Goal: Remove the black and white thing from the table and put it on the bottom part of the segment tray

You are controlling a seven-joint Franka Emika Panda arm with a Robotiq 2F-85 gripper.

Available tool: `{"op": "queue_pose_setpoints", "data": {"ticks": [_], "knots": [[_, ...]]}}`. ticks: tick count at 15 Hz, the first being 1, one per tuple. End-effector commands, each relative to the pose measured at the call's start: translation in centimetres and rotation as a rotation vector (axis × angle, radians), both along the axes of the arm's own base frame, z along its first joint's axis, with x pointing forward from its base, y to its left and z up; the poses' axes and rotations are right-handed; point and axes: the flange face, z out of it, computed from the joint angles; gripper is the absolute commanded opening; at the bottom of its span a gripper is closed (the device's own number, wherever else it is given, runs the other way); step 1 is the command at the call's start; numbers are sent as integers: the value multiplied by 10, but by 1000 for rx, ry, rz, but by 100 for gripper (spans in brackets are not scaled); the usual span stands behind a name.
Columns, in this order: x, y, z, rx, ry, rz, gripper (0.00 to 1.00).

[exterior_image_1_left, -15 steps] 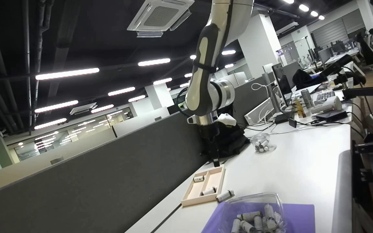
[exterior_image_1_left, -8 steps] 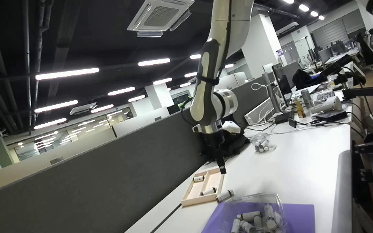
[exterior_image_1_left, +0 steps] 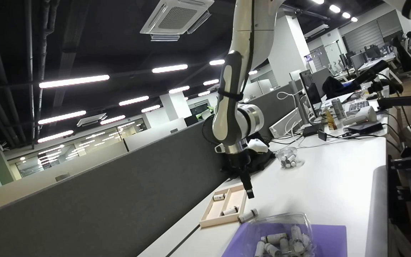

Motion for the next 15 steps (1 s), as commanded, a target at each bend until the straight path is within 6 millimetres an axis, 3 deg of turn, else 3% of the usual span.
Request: {"op": "queue_pose_setpoints", "data": {"ticks": [1, 5, 13, 14, 15], "knots": [[14, -6, -22, -4, 13, -7, 100], [26, -8, -43, -34, -3, 32, 100], [37, 8, -71, -47, 4, 119, 100], [39, 11, -72, -40, -5, 127, 75], [40, 13, -73, -41, -8, 135, 73]]}}
